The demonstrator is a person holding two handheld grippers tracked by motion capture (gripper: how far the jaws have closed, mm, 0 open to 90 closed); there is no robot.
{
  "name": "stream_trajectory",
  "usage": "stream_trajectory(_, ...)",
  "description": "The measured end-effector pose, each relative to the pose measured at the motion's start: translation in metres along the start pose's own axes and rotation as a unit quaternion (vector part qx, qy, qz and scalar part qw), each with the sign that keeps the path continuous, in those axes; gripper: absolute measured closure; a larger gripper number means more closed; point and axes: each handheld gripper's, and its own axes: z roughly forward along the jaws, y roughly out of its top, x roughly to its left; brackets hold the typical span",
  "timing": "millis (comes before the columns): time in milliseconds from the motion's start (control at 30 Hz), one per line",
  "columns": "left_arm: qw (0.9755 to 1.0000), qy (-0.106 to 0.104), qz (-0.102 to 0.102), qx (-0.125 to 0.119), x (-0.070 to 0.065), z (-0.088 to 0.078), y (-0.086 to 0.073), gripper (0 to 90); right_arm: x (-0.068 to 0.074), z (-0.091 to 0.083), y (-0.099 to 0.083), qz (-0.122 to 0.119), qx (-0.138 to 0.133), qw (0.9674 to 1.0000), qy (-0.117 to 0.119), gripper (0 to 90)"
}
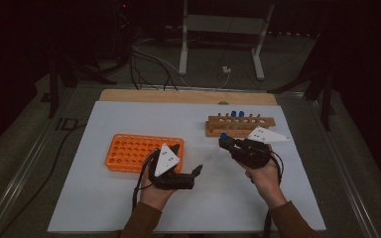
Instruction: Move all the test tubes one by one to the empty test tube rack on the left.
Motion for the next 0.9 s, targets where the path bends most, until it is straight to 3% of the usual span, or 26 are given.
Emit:
stream_trajectory(233,0.9997,0.009,0.021,0.013,-0.015,0.021,0.004,17.9,0.016,0.000,0.000,-0.008,0.008,0.9996,0.028,77.6)
stream_trajectory(367,0.9993,0.014,0.032,0.011,-0.020,0.026,0.004,39.6,0.024,0.001,-0.001,-0.016,0.014,0.9991,0.038,77.5)
stream_trajectory(433,0.9993,0.005,0.036,0.012,-0.021,0.028,0.004,49.2,0.027,0.002,-0.001,-0.017,0.015,0.9988,0.042,77.5)
stream_trajectory(700,0.9990,0.000,0.041,0.017,-0.021,0.029,0.003,73.0,0.034,0.005,-0.001,-0.021,0.015,0.9982,0.053,77.5)
stream_trajectory(833,0.9989,-0.001,0.042,0.022,-0.020,0.029,0.003,76.5,0.034,0.005,-0.001,-0.022,0.017,0.9982,0.054,76.8)
stream_trajectory(900,0.9991,-0.003,0.035,0.024,-0.019,0.029,0.003,76.7,0.033,0.005,-0.001,-0.017,0.019,0.9980,0.057,67.1)
